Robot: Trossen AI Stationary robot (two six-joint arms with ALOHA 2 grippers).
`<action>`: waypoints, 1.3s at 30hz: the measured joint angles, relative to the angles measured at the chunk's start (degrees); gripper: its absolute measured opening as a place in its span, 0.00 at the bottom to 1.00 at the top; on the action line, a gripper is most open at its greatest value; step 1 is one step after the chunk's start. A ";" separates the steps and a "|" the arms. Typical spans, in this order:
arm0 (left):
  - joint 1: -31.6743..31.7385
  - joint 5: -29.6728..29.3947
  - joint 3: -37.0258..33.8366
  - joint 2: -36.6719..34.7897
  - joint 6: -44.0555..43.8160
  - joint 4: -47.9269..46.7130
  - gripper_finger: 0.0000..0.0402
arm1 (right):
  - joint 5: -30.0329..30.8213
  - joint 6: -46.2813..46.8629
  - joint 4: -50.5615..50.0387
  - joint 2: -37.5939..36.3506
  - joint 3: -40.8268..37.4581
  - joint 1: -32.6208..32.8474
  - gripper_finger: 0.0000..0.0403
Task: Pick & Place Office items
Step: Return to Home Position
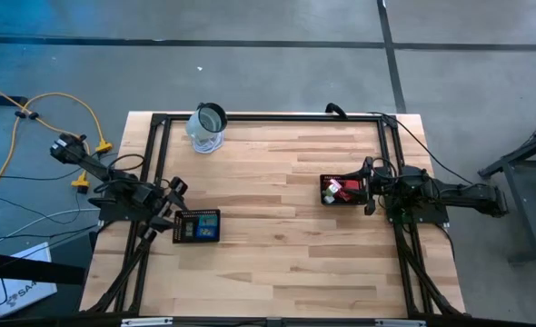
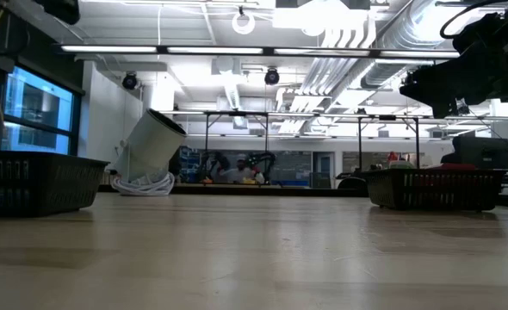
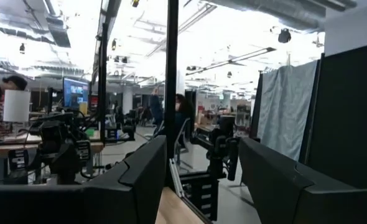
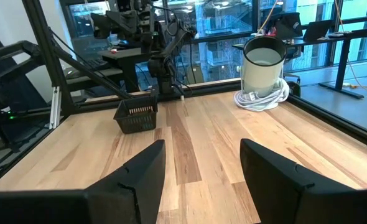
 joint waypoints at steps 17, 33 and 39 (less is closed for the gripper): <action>0.00 2.82 -4.97 -9.59 1.04 -1.52 0.48 | 0.00 -0.02 -0.01 0.00 -0.01 -0.01 0.48; 0.00 5.01 -5.74 -9.66 3.11 -4.74 0.48 | 0.00 -0.02 0.00 0.00 -0.02 -0.01 0.48; 0.00 4.98 -6.00 -9.66 3.05 -7.31 0.48 | 0.00 -0.01 -0.01 0.00 0.00 0.00 0.48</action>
